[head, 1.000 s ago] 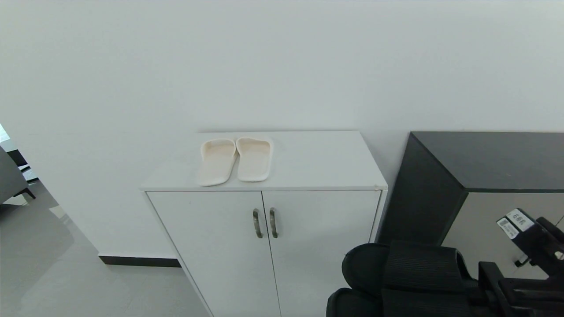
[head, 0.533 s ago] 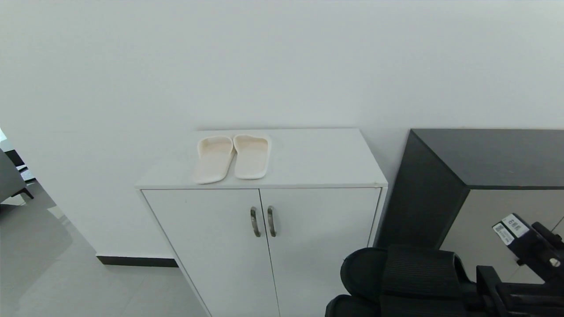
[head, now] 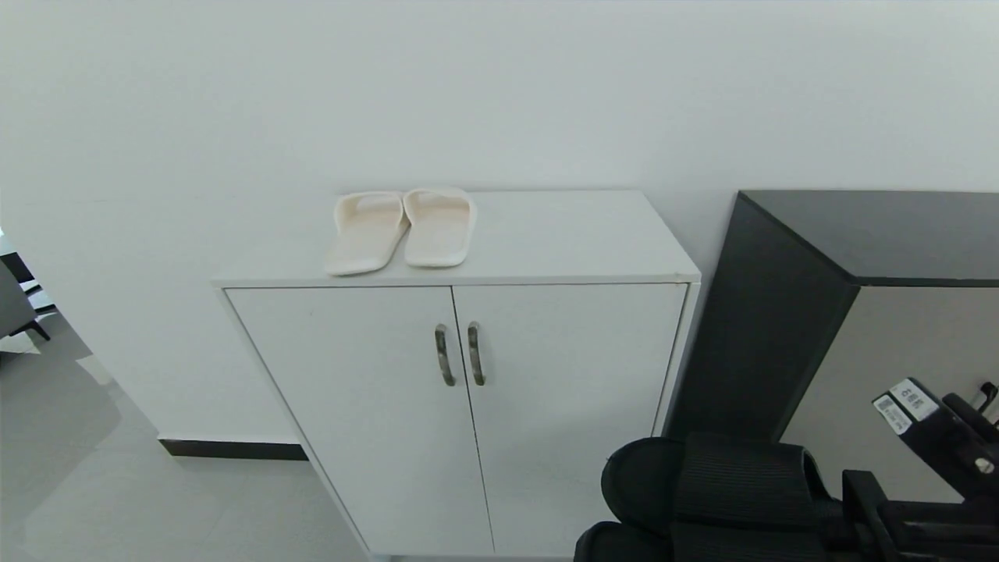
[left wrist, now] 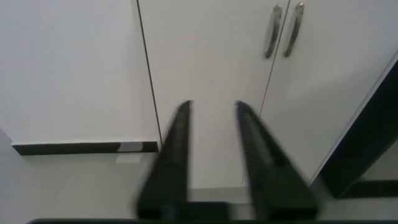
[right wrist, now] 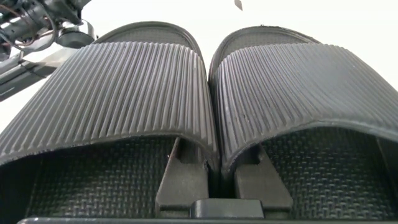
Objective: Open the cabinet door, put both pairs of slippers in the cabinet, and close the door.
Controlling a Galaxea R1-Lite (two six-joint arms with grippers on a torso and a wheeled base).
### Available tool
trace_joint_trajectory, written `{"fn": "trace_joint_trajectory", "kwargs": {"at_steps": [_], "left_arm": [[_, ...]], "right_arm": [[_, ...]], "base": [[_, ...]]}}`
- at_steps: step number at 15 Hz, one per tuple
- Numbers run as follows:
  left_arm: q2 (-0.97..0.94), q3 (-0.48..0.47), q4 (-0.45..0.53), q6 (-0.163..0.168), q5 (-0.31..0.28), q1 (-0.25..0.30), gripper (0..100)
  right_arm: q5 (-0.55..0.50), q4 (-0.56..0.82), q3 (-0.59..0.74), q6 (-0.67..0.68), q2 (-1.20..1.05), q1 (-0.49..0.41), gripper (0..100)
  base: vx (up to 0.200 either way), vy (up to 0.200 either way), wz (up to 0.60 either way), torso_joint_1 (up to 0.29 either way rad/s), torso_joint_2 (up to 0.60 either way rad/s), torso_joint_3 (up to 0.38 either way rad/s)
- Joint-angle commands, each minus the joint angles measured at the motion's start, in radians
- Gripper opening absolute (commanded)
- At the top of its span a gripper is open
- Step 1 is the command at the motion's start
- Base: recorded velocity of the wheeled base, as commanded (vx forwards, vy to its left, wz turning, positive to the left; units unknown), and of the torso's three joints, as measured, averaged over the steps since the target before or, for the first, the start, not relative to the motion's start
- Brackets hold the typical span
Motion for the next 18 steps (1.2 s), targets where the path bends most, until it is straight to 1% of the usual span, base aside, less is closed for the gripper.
{"fn": "trace_joint_trajectory", "kwargs": {"at_steps": [1,9,11,16,17,18], "left_arm": [[0.0,0.0,0.0,0.0,0.0,0.0,100],[0.0,0.0,0.0,-0.003,0.0,0.0,100],[0.002,0.0,0.0,0.009,0.0,0.0,100],[0.002,-0.002,0.0,0.012,-0.004,0.0,100],[0.002,-0.002,0.0,0.032,-0.026,0.0,100],[0.009,-0.002,0.0,0.066,-0.04,0.0,100]], "right_arm": [[0.0,-0.004,-0.003,0.0,0.005,-0.004,0],[0.0,-0.019,0.01,-0.003,-0.007,-0.01,0],[0.0,-0.017,0.014,-0.003,-0.024,-0.009,0],[0.0,-0.017,0.025,-0.019,-0.02,-0.007,0],[0.0,-0.016,0.028,-0.029,-0.02,-0.006,0],[0.0,-0.016,0.043,-0.035,-0.021,-0.006,0]], "base": [[0.0,0.0,0.0,-0.217,0.51,0.276],[0.0,0.0,0.0,-0.19,0.48,0.291],[0.0,0.0,0.0,-0.171,0.46,0.298],[0.0,0.0,0.0,-0.134,0.45,0.315],[0.0,0.0,0.0,-0.066,0.31,0.232],[0.0,0.0,0.0,-0.041,0.17,0.154]]}}
